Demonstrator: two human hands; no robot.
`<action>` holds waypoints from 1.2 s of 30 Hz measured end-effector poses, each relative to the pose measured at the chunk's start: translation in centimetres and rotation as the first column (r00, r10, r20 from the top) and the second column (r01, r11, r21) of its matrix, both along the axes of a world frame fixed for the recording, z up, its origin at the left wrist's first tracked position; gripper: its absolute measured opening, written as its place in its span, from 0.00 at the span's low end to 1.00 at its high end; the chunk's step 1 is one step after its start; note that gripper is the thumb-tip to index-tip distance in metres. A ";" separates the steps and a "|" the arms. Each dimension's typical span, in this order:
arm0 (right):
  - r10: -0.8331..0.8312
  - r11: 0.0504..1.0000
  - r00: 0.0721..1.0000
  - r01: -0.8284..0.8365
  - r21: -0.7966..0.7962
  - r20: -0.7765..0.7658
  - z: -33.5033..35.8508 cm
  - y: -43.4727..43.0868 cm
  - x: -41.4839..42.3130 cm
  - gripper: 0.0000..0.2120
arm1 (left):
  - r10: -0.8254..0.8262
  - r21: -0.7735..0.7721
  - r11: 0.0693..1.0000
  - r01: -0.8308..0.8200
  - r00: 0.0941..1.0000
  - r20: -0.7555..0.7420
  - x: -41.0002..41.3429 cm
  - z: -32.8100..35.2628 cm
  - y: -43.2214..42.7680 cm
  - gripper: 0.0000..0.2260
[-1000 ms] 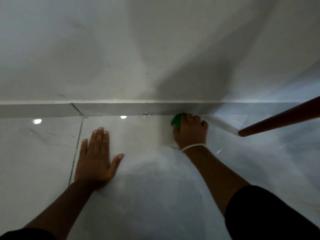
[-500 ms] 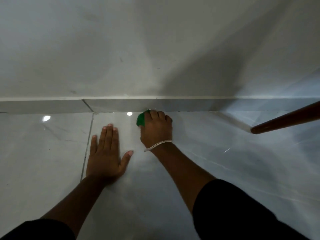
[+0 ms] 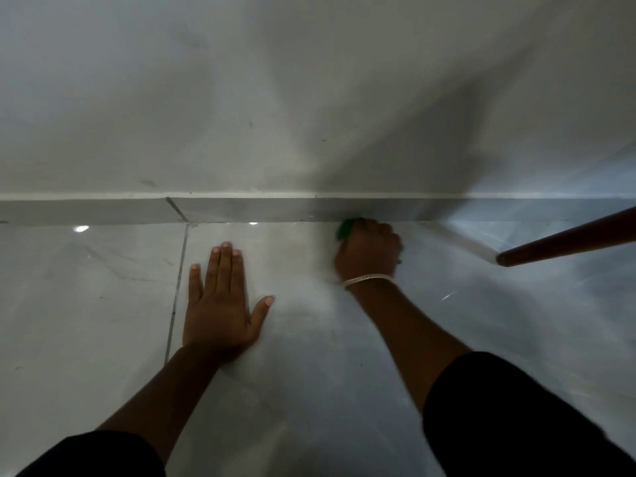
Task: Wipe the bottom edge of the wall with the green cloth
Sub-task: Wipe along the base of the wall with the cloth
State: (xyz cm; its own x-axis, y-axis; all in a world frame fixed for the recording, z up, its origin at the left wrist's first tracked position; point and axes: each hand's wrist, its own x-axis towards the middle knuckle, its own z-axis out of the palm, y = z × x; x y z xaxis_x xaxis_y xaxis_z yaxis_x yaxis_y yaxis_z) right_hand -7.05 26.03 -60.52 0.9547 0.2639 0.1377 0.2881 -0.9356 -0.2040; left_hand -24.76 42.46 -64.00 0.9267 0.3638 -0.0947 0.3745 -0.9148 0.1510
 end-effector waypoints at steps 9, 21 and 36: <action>0.344 0.935 0.939 -0.343 0.091 -0.003 0.5 4.9 -1.7 0.14 | 0.010 -0.008 1.000 -0.011 1.000 -0.025 1.0 -0.1 0.0 0.43; -0.179 0.978 0.984 0.176 -0.113 -0.023 0.0 -7.0 4.2 0.16 | 0.008 -0.028 1.000 -0.008 1.000 0.017 1.0 0.2 -0.2 0.42; 0.137 0.991 0.991 -0.137 0.012 -0.011 0.4 -2.8 2.1 0.16 | 0.006 0.011 1.000 -0.005 1.000 -0.024 1.0 0.4 -0.2 0.43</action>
